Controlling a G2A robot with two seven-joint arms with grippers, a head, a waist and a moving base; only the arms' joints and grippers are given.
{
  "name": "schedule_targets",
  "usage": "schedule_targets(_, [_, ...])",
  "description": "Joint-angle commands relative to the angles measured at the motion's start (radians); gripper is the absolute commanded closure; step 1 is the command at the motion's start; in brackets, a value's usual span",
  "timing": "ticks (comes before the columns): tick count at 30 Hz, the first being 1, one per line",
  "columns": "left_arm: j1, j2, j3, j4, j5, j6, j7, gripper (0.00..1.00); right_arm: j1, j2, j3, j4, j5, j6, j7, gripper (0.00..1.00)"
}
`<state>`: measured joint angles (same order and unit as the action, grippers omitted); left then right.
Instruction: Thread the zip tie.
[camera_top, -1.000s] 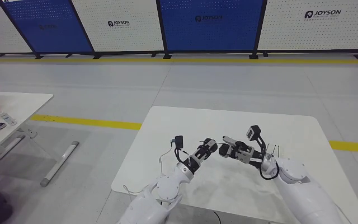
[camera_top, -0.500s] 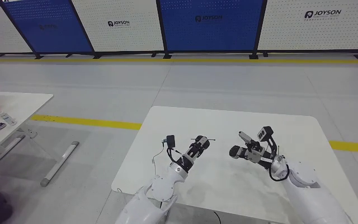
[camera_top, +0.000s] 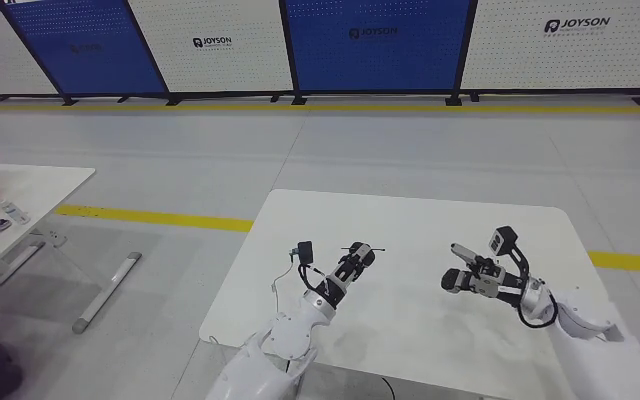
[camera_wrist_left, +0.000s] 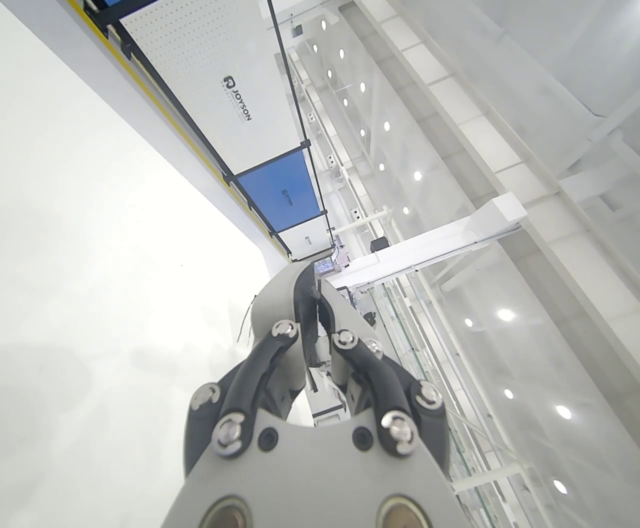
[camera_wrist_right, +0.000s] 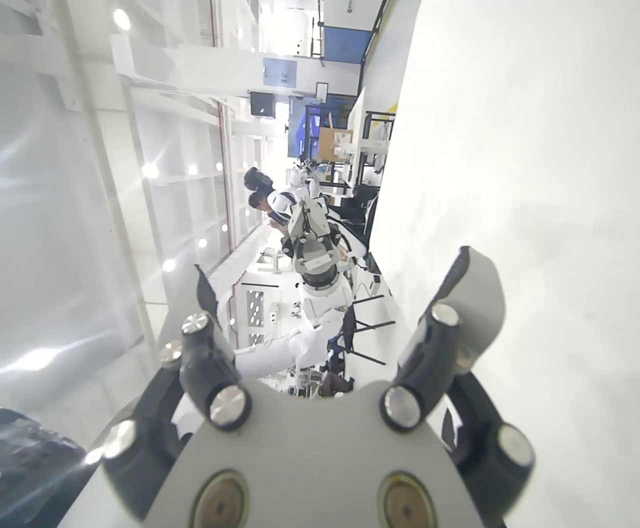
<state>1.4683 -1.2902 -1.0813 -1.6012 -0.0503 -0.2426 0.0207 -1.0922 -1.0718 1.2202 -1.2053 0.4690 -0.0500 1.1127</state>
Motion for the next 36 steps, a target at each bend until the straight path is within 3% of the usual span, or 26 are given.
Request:
schedule_targets(1, [0.000, 0.000, 0.000, 0.000, 0.000, 0.000, 0.000, 1.00, -0.015, 0.013, 0.027, -0.032, -0.047, 0.044, 0.021, 0.00])
schedule_targets(9, [-0.002, -0.001, -0.004, -0.003, 0.000, 0.000, 0.009, 1.00, -0.023, 0.016, 0.038, -0.043, -0.041, 0.051, 0.020, 0.00])
schedule_targets(12, [0.002, -0.001, -0.005, -0.028, -0.001, -0.015, 0.011, 1.00, -0.023, 0.016, 0.038, -0.043, -0.041, 0.051, 0.020, 0.00])
schedule_targets(17, [0.042, 0.007, -0.041, -0.150, -0.014, -0.050, -0.011, 1.00, -0.023, 0.016, 0.038, -0.043, -0.041, 0.051, 0.020, 0.00])
schedule_targets(27, [0.131, 0.023, -0.144, -0.392, -0.046, -0.042, -0.027, 1.00, -0.023, 0.016, 0.038, -0.043, -0.041, 0.051, 0.020, 0.00])
schedule_targets(32, [0.168, 0.029, -0.175, -0.468, -0.055, -0.045, -0.052, 1.00, -0.023, 0.016, 0.038, -0.043, -0.041, 0.051, 0.020, 0.00])
schedule_targets(36, [0.173, 0.030, -0.179, -0.477, -0.048, -0.045, -0.059, 1.00, -0.023, 0.016, 0.038, -0.043, -0.041, 0.051, 0.020, 0.00])
